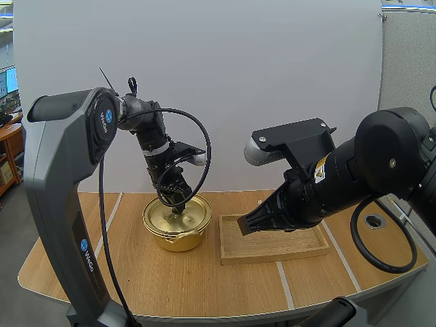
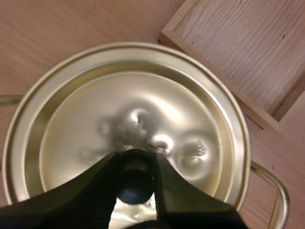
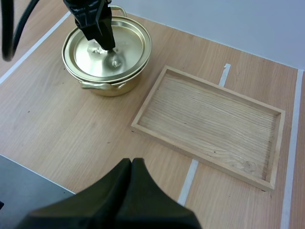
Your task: Open the pot, put the grape inside, and close it
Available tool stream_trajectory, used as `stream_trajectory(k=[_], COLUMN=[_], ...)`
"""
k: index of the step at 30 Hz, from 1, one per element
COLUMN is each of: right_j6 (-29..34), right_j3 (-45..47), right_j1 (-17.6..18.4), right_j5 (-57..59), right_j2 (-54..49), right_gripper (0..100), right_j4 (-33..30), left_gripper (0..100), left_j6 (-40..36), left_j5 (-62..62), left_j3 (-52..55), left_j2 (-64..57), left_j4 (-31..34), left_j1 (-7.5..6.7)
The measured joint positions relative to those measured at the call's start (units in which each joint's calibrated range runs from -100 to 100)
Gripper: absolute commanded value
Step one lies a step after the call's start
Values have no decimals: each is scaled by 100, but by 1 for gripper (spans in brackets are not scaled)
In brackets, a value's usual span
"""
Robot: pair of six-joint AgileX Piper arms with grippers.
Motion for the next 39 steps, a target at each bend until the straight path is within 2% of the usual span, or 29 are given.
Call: stream_trajectory(k=[1,9,14,19,24,26,30,39], right_j6=[0,0,0,0,0,0,0,0], right_j3=[0,0,0,0,0,0,0,0], right_j1=[0,0,0,0,0,0,0,0], right_j5=[0,0,0,0,0,0,0,0], right_j2=[0,0,0,0,0,0,0,0], right_gripper=[0,0,0,0,0,0,0,0], right_j4=[0,0,0,0,0,0,0,0], left_gripper=[100,100,100,100,100,100,100,98], left_j6=[0,2,-38,-38,-38,-46,-142,-247], left_j5=[0,15,-4,-26,-26,-8,-8,-8], left_j3=[0,-39,-916,-1185,-1391,-1420,-1424,-1424], left_j2=[0,-73,-617,-1119,-1988,-2814,-3627,-4613], left_j4=[0,45,57,57,117,143,143,143], left_j1=[0,0,0,0,0,0,0,0])
